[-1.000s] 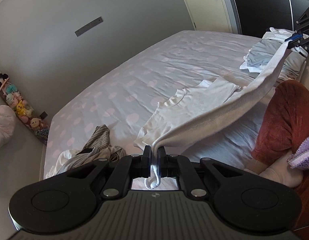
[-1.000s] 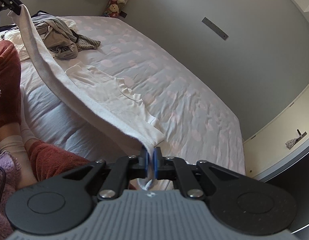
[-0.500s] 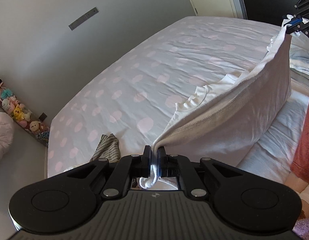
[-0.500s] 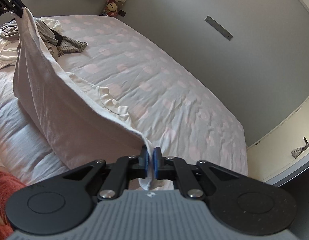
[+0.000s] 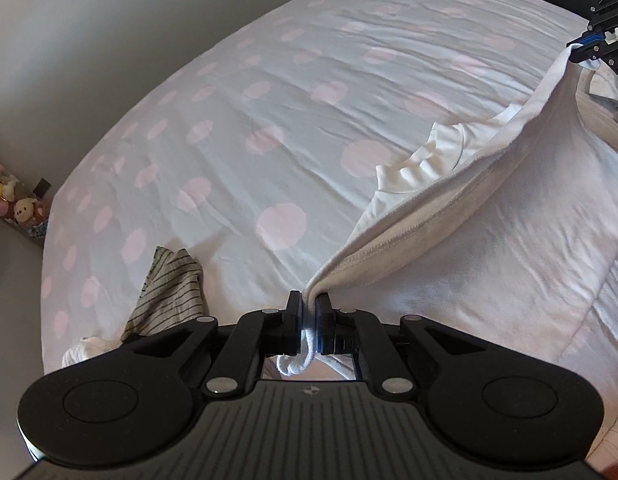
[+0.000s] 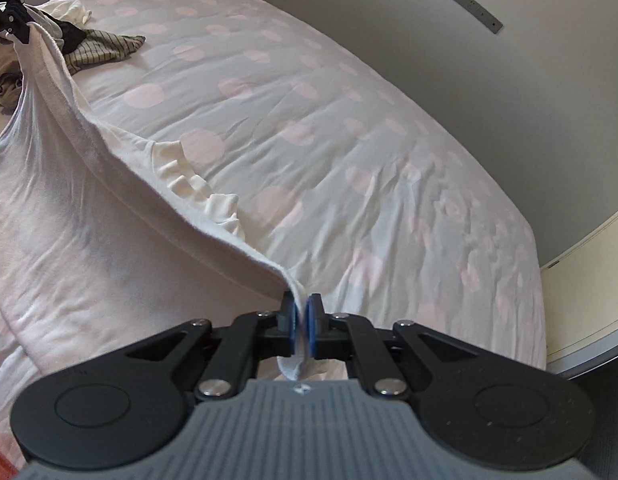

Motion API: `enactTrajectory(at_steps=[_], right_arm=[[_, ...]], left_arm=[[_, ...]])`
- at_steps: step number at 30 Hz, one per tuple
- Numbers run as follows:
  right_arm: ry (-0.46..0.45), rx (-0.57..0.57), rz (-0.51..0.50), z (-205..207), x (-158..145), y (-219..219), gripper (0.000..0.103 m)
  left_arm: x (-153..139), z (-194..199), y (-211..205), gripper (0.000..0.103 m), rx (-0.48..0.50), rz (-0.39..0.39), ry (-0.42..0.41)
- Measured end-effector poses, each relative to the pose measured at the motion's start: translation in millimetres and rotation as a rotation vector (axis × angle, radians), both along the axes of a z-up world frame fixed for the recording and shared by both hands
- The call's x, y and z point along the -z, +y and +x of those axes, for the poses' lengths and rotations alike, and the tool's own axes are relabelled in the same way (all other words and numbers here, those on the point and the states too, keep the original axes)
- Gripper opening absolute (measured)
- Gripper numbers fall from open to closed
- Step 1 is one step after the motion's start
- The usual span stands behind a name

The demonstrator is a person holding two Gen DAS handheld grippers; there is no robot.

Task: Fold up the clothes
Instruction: 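Lower the folded hem onto the shirt and open both grippers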

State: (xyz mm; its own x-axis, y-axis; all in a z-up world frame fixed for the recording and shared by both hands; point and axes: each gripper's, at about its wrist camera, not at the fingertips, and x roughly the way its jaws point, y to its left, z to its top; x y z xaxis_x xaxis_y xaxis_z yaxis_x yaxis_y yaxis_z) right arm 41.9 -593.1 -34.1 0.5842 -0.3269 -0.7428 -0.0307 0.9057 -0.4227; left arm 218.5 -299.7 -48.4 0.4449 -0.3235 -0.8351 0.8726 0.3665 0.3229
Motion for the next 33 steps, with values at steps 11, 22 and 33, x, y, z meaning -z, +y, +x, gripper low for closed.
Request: enactTrajectory(at_steps=[11,22,33], right_arm=[[0.100,0.062,0.120,81,92,-49,0.007],[0.029,0.225,0.292,91,108,-89,0.023],[-0.102,0.330,0.360,54,72,-82,0.023]], left_arm=[[81,72,-37,0.004,-0.085,0.005,0.121],[105,100,-35,0.011,-0.221,-0.090,0.136],[52,69,-11,0.011,-0.288,-0.192,0.117]])
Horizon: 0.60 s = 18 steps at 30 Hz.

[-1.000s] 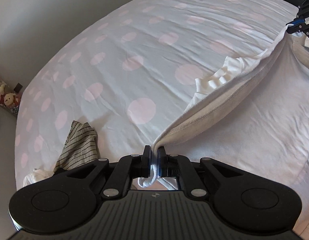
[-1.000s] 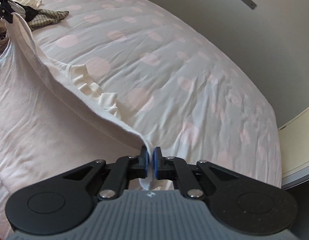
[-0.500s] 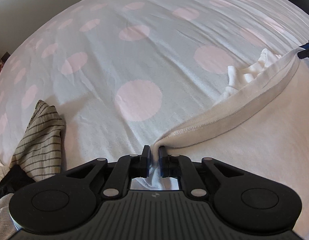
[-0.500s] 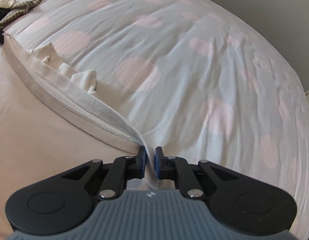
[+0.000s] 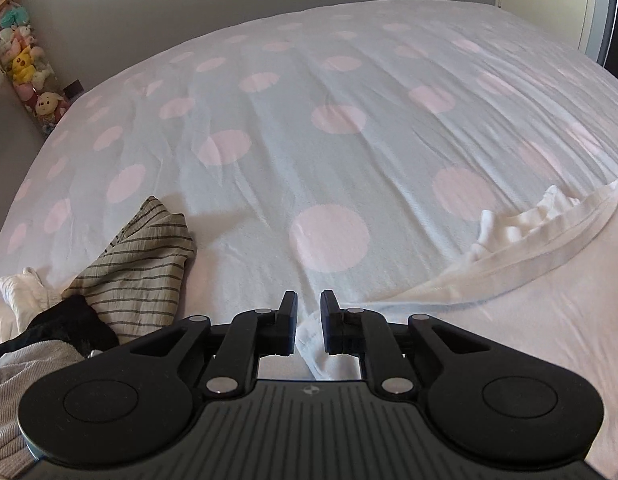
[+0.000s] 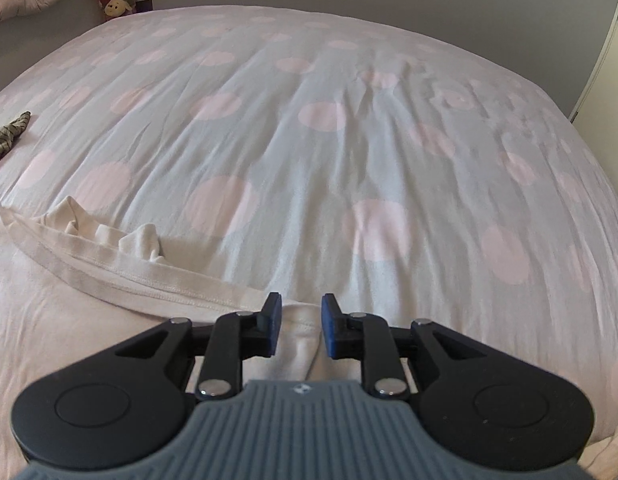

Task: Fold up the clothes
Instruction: 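Lower the folded hem onto the shirt and open both grippers, then move both grippers over the folded shirt and press its edge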

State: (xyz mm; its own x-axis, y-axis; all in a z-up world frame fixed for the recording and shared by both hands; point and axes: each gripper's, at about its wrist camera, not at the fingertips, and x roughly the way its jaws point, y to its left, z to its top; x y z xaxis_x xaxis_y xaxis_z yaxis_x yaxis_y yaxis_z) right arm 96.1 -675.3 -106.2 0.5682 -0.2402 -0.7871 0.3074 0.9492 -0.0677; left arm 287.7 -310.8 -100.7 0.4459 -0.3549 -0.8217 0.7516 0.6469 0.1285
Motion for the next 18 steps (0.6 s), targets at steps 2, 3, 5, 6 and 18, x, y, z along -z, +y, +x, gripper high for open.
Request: enactTrajectory(at_steps=[2,3,5,6,18], right_arm=[[-0.020,-0.001,0.015,-12,-4,12,0.023],[-0.028,-0.001,0.023,-19,-4,19,0.023],[-0.045,-0.007,0.045,-31,-1,36,0.023],[-0.053,-0.013,0.057,-36,1,44,0.023],[-0.064,-0.057,0.173,-17,52,107,0.019]], left_arm=[[-2,-18,3,0.011,0.013,-0.023,0.017],[-3,-27,4,0.011,0.019,-0.035,0.026],[0,-43,4,0.011,0.034,-0.065,0.051],[2,-51,3,0.011,0.039,-0.078,0.063],[67,-92,-47,0.011,0.014,-0.120,0.202]])
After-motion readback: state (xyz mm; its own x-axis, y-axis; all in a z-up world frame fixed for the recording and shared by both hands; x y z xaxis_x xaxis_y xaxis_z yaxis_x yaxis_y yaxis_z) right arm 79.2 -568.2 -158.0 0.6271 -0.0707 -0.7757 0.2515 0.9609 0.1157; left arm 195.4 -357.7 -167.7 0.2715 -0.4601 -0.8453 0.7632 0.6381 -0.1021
